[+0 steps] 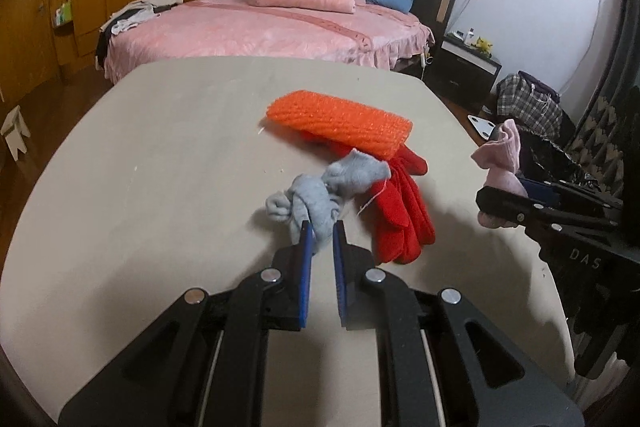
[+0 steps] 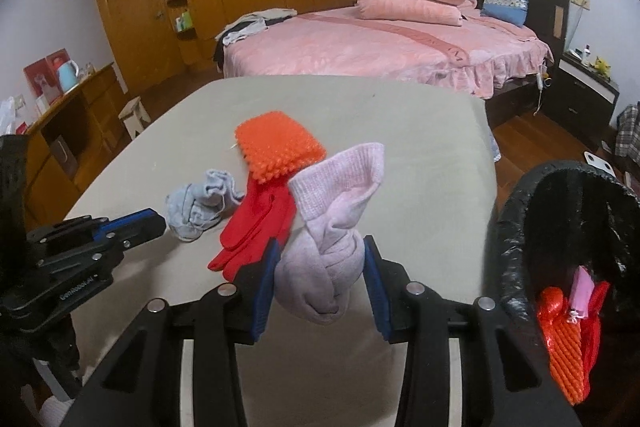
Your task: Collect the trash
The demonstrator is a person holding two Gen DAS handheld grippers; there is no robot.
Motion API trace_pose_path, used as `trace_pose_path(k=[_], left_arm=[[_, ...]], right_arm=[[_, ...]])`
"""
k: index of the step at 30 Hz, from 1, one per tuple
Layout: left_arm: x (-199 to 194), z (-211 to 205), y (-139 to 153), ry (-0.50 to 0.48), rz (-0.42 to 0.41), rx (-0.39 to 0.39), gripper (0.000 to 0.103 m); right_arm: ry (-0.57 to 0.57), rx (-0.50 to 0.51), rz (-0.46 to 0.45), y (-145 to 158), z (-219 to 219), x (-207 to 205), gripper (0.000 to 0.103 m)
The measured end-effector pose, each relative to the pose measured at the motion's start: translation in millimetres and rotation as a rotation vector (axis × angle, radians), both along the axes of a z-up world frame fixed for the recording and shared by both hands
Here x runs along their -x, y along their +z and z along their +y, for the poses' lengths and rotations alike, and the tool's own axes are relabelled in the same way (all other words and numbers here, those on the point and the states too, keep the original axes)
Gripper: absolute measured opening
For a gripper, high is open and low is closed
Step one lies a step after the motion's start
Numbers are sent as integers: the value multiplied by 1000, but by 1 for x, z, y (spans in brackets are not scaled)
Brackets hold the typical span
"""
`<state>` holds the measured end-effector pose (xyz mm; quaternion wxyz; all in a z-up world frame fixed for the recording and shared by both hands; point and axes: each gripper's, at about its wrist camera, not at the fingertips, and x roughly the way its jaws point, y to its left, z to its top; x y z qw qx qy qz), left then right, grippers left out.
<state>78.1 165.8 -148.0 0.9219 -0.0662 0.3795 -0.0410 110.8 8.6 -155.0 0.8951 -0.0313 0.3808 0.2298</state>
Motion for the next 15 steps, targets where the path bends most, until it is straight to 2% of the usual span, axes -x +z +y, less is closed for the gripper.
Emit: trace_pose_path(k=[1,4,5,6,7,9,13,15], left_arm=[[-2,0,0,4,0,-1,13],[-13,2,-3,23,11,-3,37],[-17,4,-4,35,10,-10,40],[-20,3,-5,42,10,-15,46],[-25,4,-6,53,15,-25,57],[-36,6,-11,63,35,-33,65],[-48,9,-21,50,82,6,63],[-50,6,-19,7,70,43,32]], right_arm=[[-2,1,4,-1,1,0,41],[-7,8,4,-3,2,-3,41],[-10,9,4,-3,2,-4,41],[-16,7,5,-3,2,-7,41],[-18,7,4,-3,3,-7,41],[-22,9,1,-3,3,-10,41],[-29,11,6,-3,4,-13,41],[-33,11,8,-4,3,-12,41]])
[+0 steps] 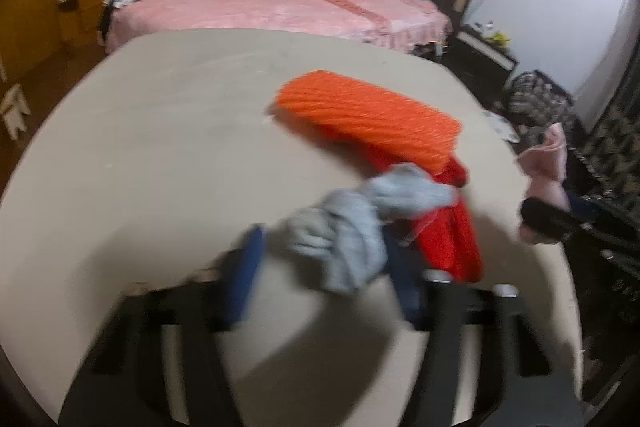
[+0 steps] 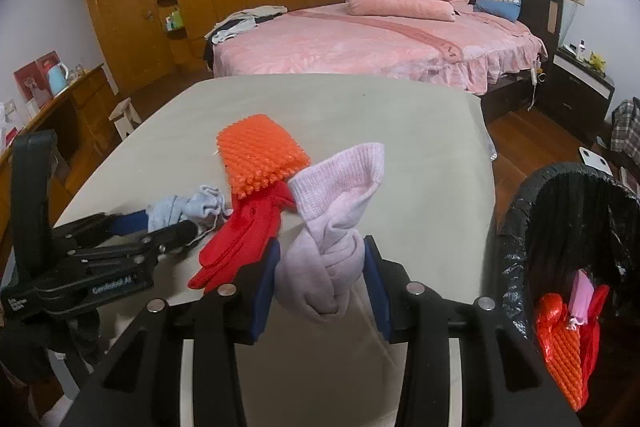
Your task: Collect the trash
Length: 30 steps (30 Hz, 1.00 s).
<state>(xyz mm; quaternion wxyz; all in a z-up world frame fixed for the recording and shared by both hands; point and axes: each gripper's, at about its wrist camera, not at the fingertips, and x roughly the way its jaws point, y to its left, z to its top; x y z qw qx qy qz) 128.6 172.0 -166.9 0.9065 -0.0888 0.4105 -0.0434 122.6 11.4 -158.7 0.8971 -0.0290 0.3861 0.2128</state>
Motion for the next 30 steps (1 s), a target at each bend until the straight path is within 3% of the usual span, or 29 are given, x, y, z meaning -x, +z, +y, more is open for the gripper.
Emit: trace_pose_path(k=[3,9,15,22,30], left_arm=[[0,-11,6,-26,-25,-40,29],[16,-21,44,-7,-121,-1,29],[18,-52,80,-58,-202,-29,29],[12,-101,96,-138,-239,-21,29],[2,-163,103,-251,-259,1,29]], right_arm=[[-3,-4,-8,4,-3,1,41],[-17,-37,-66,30,-19,12,41],[-53,-82,-134,63,-43,17,41],[-117,-90,-190,90,-83,26,41],[-219,-76,-212,101,-140,26,41]])
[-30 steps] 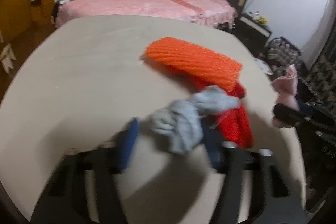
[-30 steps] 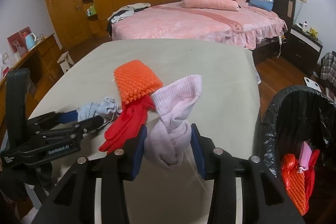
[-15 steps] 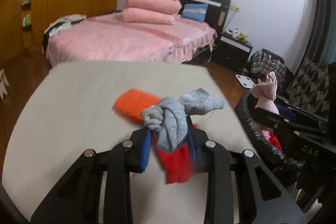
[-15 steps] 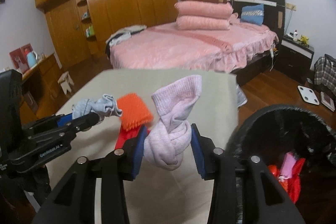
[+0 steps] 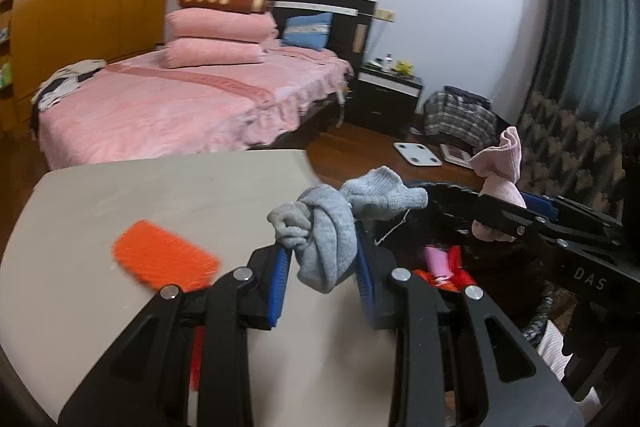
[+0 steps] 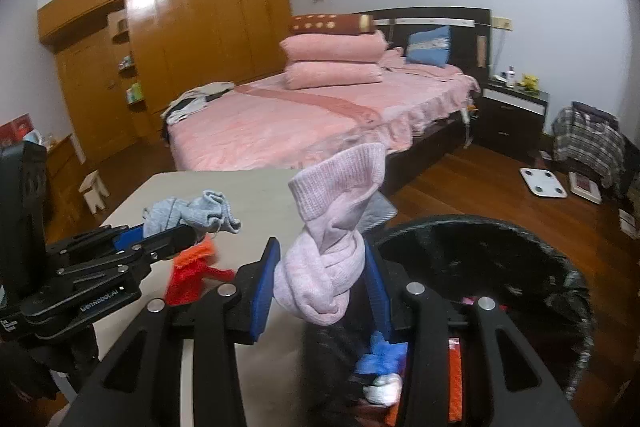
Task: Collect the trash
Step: 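Carry both socks over the bin and open both grippers, then move both open grippers back toward the orange pad and red glove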
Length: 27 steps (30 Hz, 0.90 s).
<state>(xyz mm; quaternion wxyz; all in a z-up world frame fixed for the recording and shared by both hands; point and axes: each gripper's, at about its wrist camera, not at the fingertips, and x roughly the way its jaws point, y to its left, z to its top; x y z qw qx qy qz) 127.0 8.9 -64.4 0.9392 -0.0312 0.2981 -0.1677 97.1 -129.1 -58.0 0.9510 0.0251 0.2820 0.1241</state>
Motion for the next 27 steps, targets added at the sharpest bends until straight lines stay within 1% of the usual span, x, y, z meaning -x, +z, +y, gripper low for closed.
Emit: trace_pose_path(k=[9,18,20,21,22,23,24,25,27], left_arm=[[-20,-73,-6,-129,10,4,29],[-35,-130,-16,-220,18,-1,29],[-38,-138,-18,-235,21,-5,30],[-40,-143,-20,-243,24,-8,32],[-42,-146,-21,-247,29,-11,38],[-43,-148,-22,-247,32,-11,45],[-43,-149,-24,-243,35,-6,55],[-43,-146,-25,-237,34,-4,59],[-41,-141,-26,-228,33,-6,60]], right_arm=[[-124,15,-3,1,-65,4,41],[-225,24,8,-7,-119,5,41],[-244,27,11,-10,-126,6,44],[-257,32,11,-11,-130,6,44],[-265,34,11,-12,-133,5,46],[-277,37,13,-13,-137,5,55],[-286,40,13,-14,-137,5,67],[-302,44,8,-15,-140,6,72],[-316,46,2,-16,-143,7,80]])
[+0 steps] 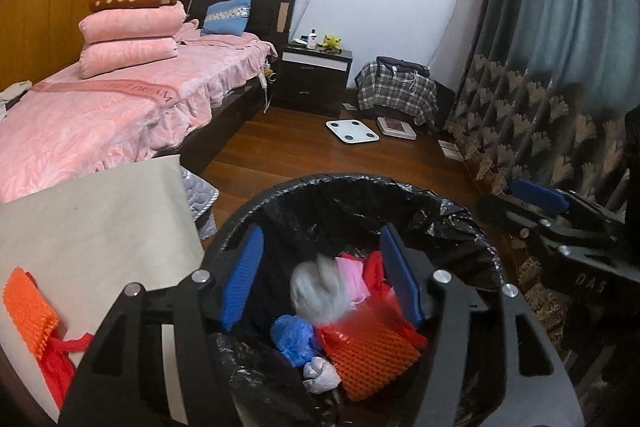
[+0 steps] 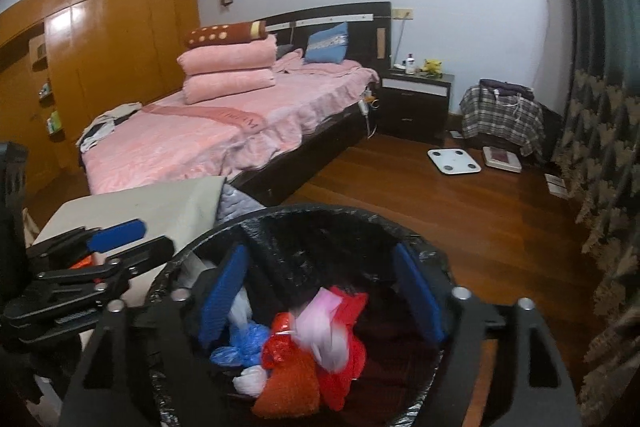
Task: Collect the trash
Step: 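Move both open grippers back toward the orange pad and red glove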
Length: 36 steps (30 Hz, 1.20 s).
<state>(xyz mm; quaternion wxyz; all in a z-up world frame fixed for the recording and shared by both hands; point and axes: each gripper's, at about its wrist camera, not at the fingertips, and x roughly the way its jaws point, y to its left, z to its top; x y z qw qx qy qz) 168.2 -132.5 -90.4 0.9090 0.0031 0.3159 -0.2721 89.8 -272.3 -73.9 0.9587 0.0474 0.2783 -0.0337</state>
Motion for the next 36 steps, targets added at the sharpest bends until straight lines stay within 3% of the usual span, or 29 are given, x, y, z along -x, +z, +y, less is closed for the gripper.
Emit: trace_pose_path(k=[2,5,10,24,36], left_arm=[[1,8,0,23,-5,-11,67],[6,27,6,67,-25,-23,76],[12,63,12,145,-45,-53,85],[41,210,7,460,-35,-91,85],[19,261,-15,532,22,-95,81]], right_arm=[[-9,2,-4,0,-1,0,91],[-6,-9,-20,2,2,1,97],[47,-20,-23,3,24,-3,97],[285,-51,-12,-7,160,-31,97],[377,1,21,-35,232,-61,97]])
